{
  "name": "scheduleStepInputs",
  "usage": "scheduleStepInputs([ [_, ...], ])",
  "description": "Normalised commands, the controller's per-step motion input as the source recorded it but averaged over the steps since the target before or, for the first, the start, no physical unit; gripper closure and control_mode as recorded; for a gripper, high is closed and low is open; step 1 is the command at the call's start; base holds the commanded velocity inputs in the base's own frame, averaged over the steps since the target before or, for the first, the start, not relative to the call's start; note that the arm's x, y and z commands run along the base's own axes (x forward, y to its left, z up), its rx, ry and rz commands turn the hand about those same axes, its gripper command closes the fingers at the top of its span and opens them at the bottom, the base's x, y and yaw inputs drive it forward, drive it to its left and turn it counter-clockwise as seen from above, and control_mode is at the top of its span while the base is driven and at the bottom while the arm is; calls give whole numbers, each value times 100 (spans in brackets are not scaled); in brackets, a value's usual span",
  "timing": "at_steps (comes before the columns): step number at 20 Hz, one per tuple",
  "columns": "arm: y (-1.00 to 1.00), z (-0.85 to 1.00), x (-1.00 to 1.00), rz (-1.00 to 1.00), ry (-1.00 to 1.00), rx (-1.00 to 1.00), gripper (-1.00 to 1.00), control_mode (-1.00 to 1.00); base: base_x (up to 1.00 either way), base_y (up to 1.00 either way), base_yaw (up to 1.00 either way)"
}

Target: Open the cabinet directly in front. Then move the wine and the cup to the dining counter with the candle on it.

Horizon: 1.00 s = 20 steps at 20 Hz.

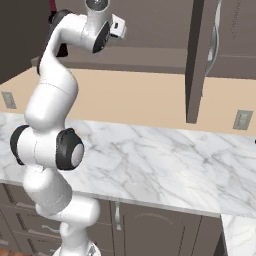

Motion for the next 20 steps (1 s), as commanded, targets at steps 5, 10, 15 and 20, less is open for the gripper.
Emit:
scheduleStepInputs([
  [5,-30,-34,-98,1,-64,27,100,-100,0,0,0],
  [10,-42,5,-100,13,-22,26,100,-100,0,0,0],
  [15,-18,20,-100,20,11,29,100,-100,0,0,0],
  [20,0,27,-100,6,45,17,100,-100,0,0,0],
])
